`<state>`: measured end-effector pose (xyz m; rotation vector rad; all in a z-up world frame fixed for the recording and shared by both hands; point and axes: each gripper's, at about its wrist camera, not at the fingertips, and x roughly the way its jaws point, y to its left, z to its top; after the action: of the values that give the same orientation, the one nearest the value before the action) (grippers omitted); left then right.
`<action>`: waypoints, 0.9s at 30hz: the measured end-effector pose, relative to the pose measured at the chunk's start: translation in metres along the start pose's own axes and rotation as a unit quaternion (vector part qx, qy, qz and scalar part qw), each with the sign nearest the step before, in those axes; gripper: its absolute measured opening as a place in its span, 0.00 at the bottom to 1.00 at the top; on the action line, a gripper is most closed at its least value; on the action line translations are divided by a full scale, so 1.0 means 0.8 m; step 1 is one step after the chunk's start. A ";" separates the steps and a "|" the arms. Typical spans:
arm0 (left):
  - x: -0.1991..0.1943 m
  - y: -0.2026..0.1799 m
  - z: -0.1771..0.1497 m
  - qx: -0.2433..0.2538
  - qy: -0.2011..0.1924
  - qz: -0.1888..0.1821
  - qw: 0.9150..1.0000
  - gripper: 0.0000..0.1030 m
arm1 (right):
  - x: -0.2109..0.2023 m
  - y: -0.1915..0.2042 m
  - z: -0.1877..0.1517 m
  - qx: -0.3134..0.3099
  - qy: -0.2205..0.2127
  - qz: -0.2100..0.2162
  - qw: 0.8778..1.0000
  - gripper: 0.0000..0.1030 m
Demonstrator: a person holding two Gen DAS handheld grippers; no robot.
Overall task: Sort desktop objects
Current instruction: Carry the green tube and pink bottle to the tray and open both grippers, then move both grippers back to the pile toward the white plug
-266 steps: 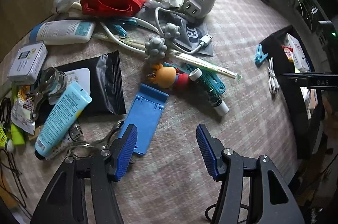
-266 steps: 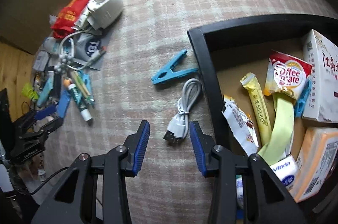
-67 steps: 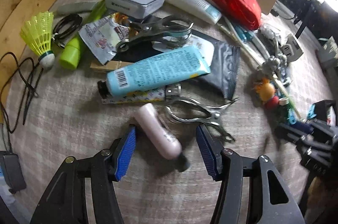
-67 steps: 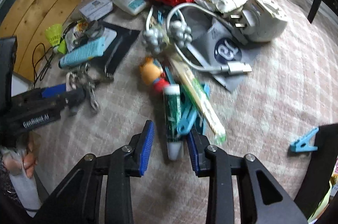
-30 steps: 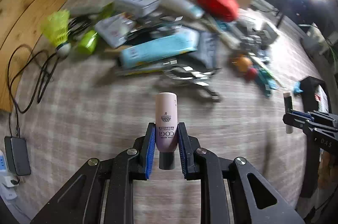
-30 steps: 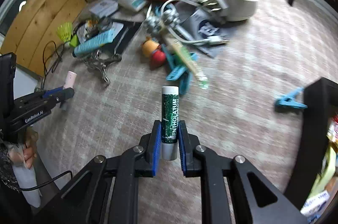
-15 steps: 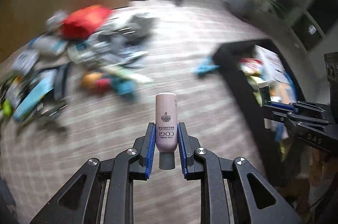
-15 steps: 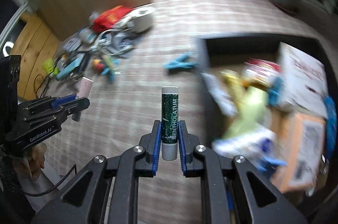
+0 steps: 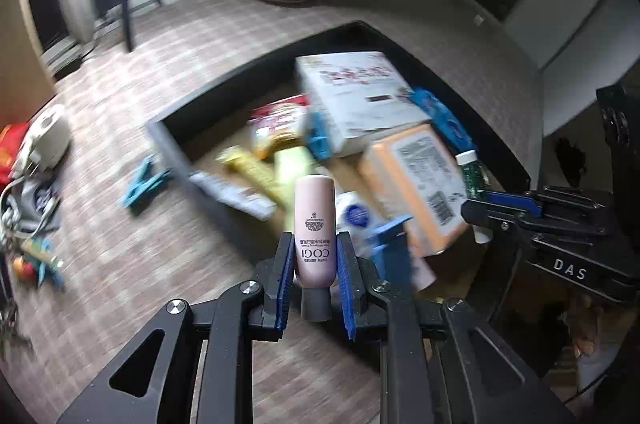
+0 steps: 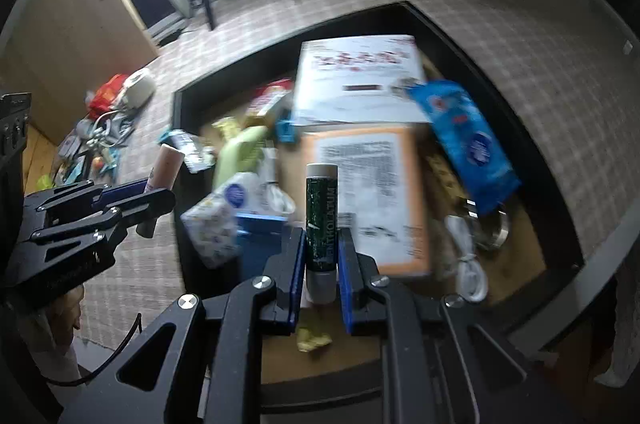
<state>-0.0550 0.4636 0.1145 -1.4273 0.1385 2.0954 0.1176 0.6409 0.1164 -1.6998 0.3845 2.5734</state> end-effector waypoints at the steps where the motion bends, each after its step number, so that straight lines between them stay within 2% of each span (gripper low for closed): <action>1: 0.002 -0.008 0.002 0.006 0.001 -0.001 1.000 0.19 | 0.000 -0.007 0.000 0.004 0.000 -0.002 1.000 0.15; 10: 0.009 -0.042 0.020 0.027 0.000 0.003 1.000 0.19 | -0.004 -0.030 0.001 0.013 -0.001 -0.009 1.000 0.15; 11: 0.008 -0.040 0.021 0.021 -0.001 0.006 1.000 0.27 | -0.004 -0.029 0.003 0.011 -0.002 -0.008 1.000 0.16; 12: 0.008 -0.038 0.022 0.016 0.002 0.010 1.000 0.45 | -0.003 -0.029 0.005 0.013 -0.002 -0.010 1.000 0.21; 13: 0.007 -0.036 0.022 0.012 0.001 0.012 1.000 0.49 | -0.002 -0.029 0.006 0.018 0.001 -0.012 1.000 0.24; 19: -0.001 -0.012 0.020 -0.001 -0.003 0.029 1.000 0.46 | -0.001 -0.017 0.019 0.012 -0.001 -0.007 1.000 0.25; 27: -0.019 0.045 0.026 -0.044 -0.012 0.052 0.998 0.46 | 0.006 0.023 0.059 -0.017 -0.005 0.016 1.000 0.25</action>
<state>-0.0869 0.4357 0.1282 -1.4743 0.1155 2.2266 0.0704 0.6334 0.1329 -1.7052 0.3717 2.6254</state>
